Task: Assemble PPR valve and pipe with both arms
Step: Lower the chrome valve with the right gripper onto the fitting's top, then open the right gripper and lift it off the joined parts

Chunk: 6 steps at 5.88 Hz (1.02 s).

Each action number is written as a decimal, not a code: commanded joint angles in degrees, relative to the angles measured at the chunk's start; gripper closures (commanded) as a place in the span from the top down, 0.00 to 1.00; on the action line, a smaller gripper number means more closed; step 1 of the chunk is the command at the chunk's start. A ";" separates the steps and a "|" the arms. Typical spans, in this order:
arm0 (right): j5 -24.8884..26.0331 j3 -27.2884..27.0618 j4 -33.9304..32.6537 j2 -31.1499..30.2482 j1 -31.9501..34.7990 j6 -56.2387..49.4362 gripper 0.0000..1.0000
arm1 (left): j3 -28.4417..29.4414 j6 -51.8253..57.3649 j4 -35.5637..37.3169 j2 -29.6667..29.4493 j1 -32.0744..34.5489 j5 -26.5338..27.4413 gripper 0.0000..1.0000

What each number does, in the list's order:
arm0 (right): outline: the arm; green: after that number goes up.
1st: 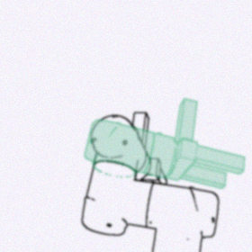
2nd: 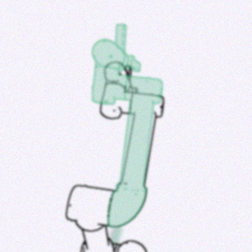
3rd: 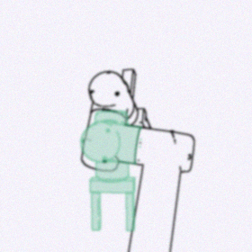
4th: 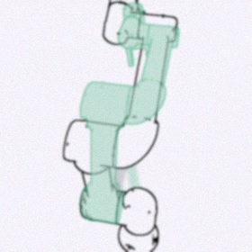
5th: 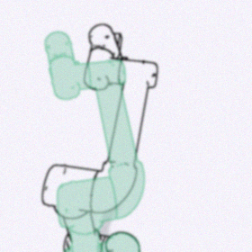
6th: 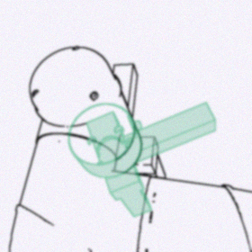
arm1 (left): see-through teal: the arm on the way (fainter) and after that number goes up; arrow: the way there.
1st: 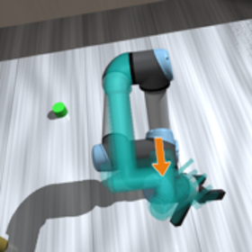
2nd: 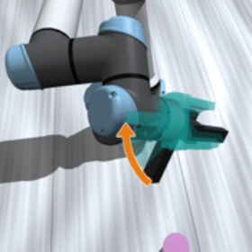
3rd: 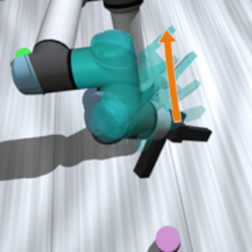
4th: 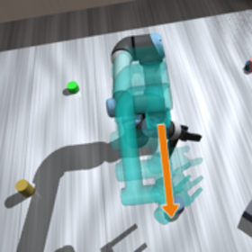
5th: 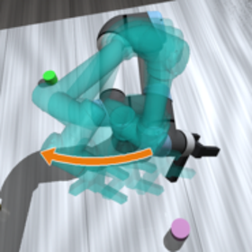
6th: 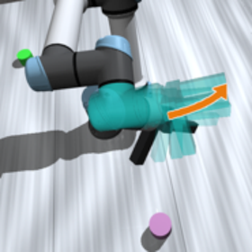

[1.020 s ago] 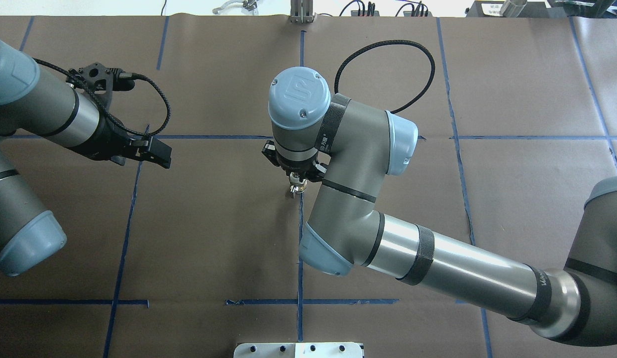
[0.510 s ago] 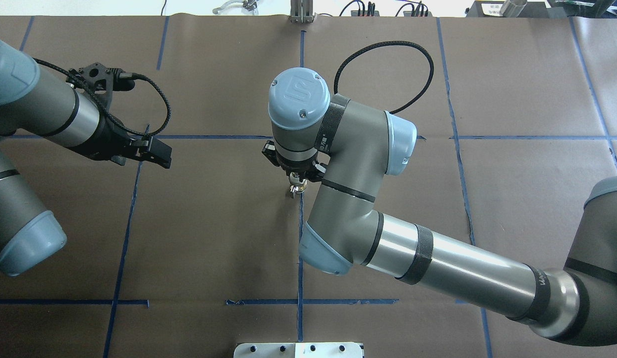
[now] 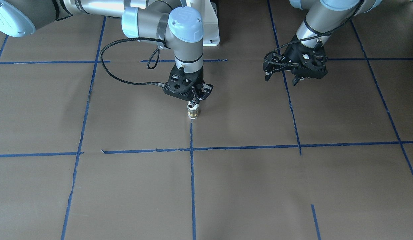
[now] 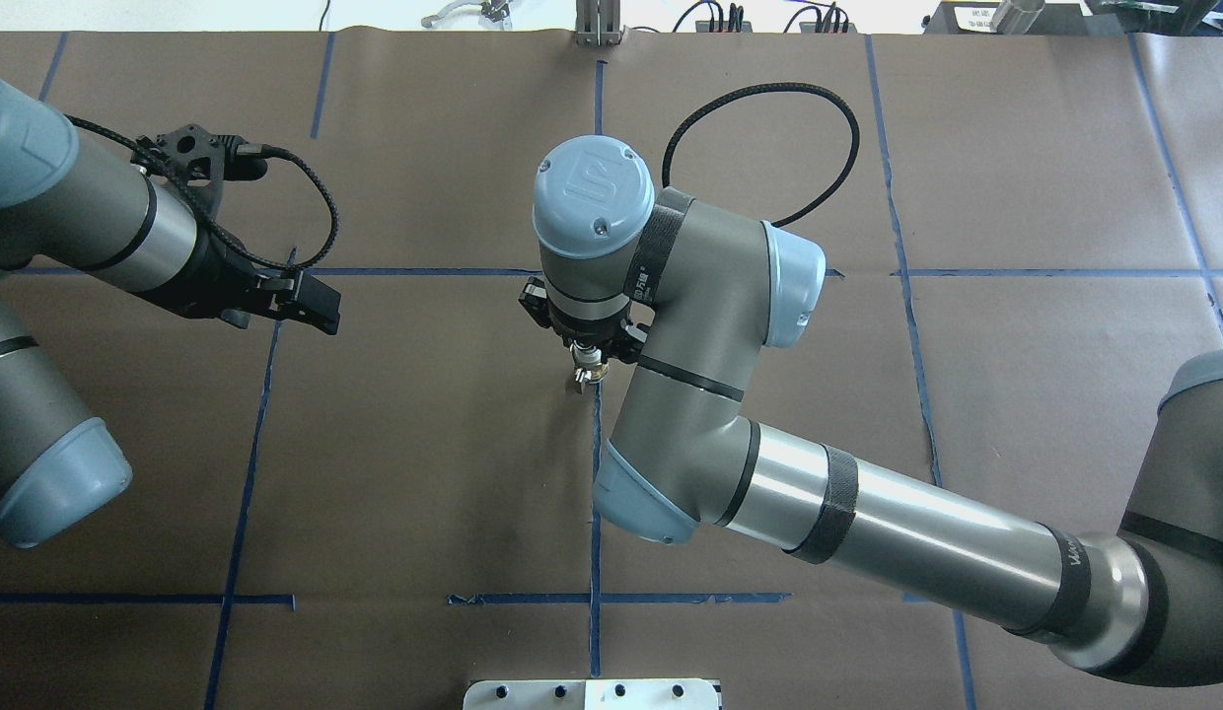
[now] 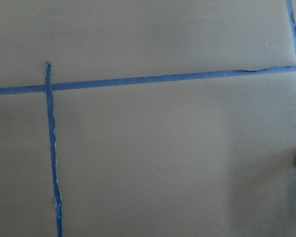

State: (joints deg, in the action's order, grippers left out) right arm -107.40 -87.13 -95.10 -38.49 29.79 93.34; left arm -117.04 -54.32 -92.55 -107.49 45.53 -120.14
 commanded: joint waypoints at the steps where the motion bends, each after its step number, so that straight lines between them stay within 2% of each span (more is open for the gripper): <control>1: 0.00 0.03 0.00 0.08 0.00 0.08 0.92 | -0.11 0.00 0.00 0.00 0.00 -0.01 1.00; 2: 0.00 -0.41 -0.09 0.08 0.00 0.09 1.00 | -0.20 0.00 0.00 0.00 0.00 -0.01 1.00; 3: 0.00 -4.15 0.00 -0.96 0.35 -0.09 1.00 | -0.29 0.09 0.00 0.00 0.00 -0.01 1.00; 4: -0.44 -15.24 -0.09 -8.37 1.40 -0.09 1.00 | -0.20 0.26 0.00 0.09 0.00 -0.01 1.00; 5: -0.96 -27.18 0.00 -18.89 2.36 -0.79 1.00 | -0.20 0.61 0.00 0.44 0.00 -0.01 1.00; 6: -1.14 -34.79 0.00 -26.21 5.24 -5.67 1.00 | -0.29 0.79 0.00 1.05 0.26 -0.09 1.00</control>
State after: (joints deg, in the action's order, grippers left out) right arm -108.26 -112.98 -95.12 -56.59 32.75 91.20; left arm -117.27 -53.74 -92.55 -106.94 45.63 -120.17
